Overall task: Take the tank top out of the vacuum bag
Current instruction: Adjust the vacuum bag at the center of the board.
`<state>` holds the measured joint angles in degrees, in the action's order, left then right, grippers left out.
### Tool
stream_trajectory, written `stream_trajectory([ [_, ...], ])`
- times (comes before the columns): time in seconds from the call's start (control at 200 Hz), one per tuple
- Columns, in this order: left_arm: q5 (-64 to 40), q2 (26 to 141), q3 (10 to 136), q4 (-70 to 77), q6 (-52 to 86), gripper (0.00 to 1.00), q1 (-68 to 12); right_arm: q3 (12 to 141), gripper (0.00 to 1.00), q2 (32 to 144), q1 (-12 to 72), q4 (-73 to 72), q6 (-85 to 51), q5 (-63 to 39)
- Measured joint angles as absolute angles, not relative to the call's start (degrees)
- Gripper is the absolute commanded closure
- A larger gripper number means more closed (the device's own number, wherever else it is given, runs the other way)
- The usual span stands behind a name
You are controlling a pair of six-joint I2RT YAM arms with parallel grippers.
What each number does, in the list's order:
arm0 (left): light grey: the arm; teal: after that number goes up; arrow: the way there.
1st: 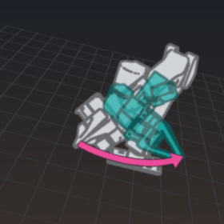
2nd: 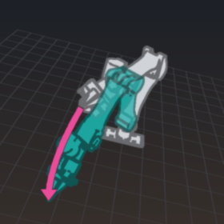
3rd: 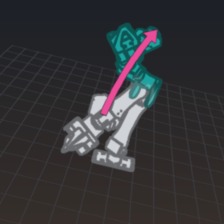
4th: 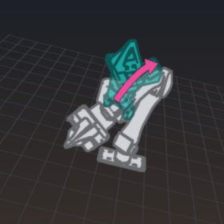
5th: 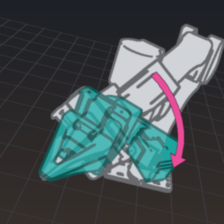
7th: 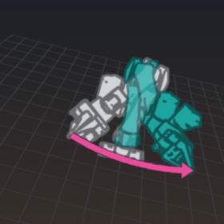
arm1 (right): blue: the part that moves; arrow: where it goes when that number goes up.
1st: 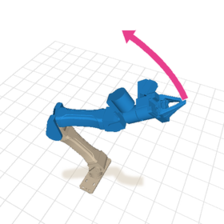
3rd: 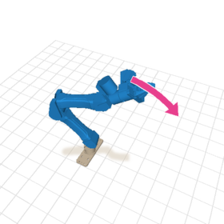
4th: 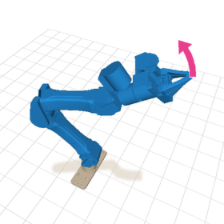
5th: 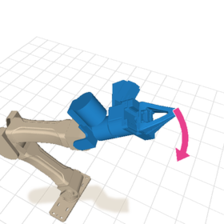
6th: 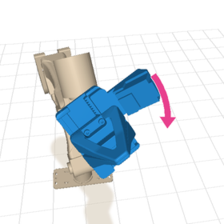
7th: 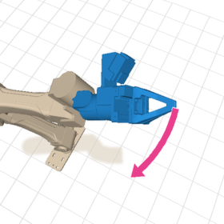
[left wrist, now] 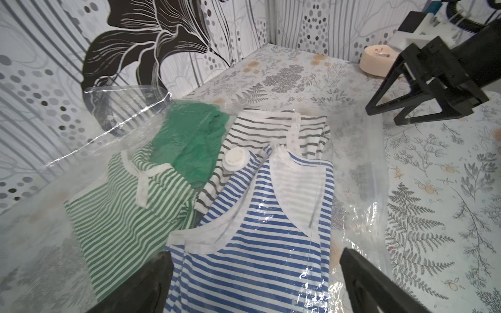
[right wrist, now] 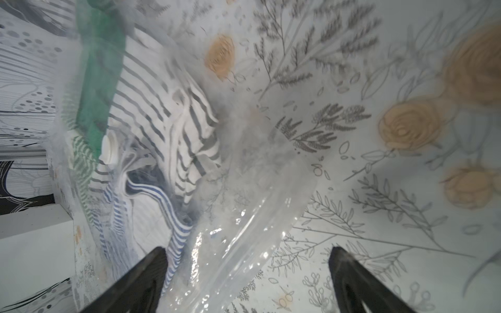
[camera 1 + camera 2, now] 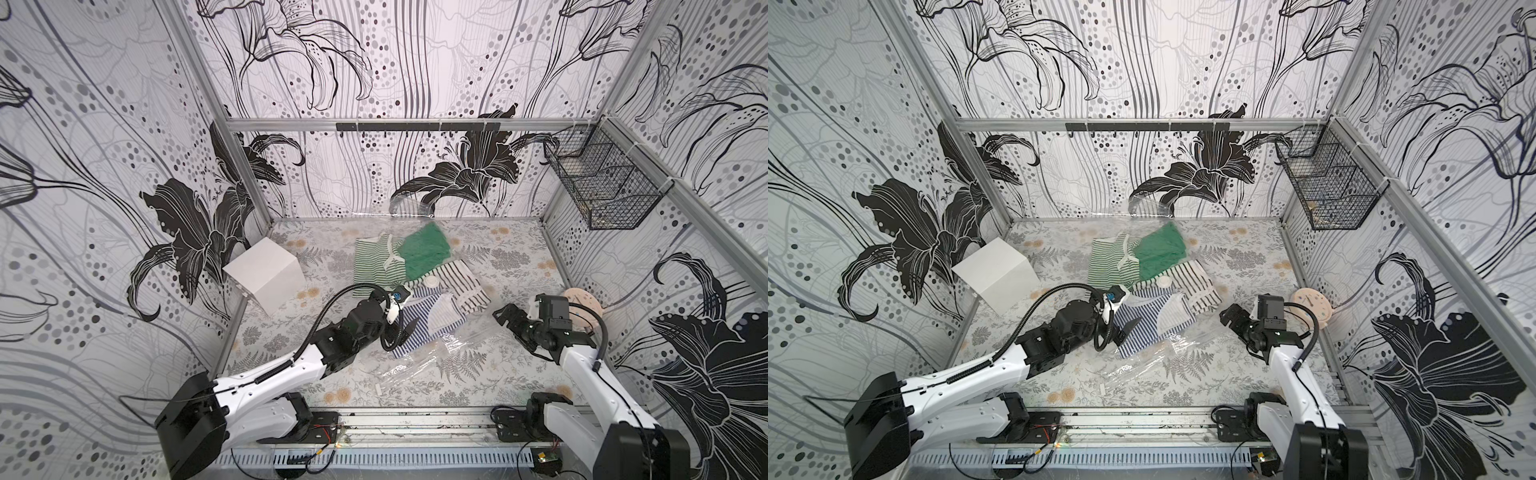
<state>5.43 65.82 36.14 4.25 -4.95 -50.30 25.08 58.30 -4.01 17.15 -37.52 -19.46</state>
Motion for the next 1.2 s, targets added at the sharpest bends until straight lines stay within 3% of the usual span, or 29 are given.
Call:
stream_trajectory([
  [0.13, 6.2, 68.6, 36.6, 4.5, -5.1, 0.01, -52.9, 23.6, 0.31, 65.1, -4.4, 9.8, -39.9, -22.2],
  [0.245, 6.7, 70.0, 36.6, 5.3, -5.0, 0.01, -54.4, 24.8, 0.57, 70.5, -4.5, 5.8, -41.2, -22.8],
  [0.385, 7.6, 71.7, 36.6, 7.1, -4.5, 0.01, -55.8, 29.2, 0.8, 77.4, -4.6, 3.7, -40.2, -22.7],
  [0.496, 8.3, 73.3, 36.6, 8.4, -4.2, 0.01, -56.7, 35.5, 0.87, 84.2, -4.5, 2.5, -38.7, -22.9],
  [0.661, 8.8, 76.1, 37.4, 9.4, -4.0, 0.01, -58.1, 46.5, 0.91, 95.8, -4.6, 0.1, -37.9, -23.6],
  [0.751, 8.7, 78.3, 38.9, 9.6, -3.8, 0.01, -58.7, 52.6, 0.9, 101.2, -4.6, 0.2, -37.1, -24.0],
  [0.806, 8.5, 79.9, 40.2, 9.8, -3.8, 0.01, -59.1, 56.2, 0.83, 103.6, -4.6, 0.7, -36.4, -24.0],
  [0.916, 8.1, 82.8, 42.9, 10.2, -4.0, 0.01, -59.7, 61.2, 0.46, 105.5, -4.6, 1.3, -35.2, -24.1],
  [1.011, 7.4, 85.0, 44.7, 10.4, -4.3, 0.01, -60.1, 61.2, 0.3, 103.6, -4.6, 1.3, -34.4, -24.0],
  [1.096, 7.4, 86.1, 45.4, 10.6, -4.5, 0.01, -60.1, 57.8, 0.23, 98.7, -4.6, 2.5, -33.9, -23.4],
  [1.202, 7.4, 86.6, 45.5, 10.7, -4.5, 0.01, -60.2, 51.7, 0.22, 90.2, -4.7, 4.7, -33.4, -22.8],
])
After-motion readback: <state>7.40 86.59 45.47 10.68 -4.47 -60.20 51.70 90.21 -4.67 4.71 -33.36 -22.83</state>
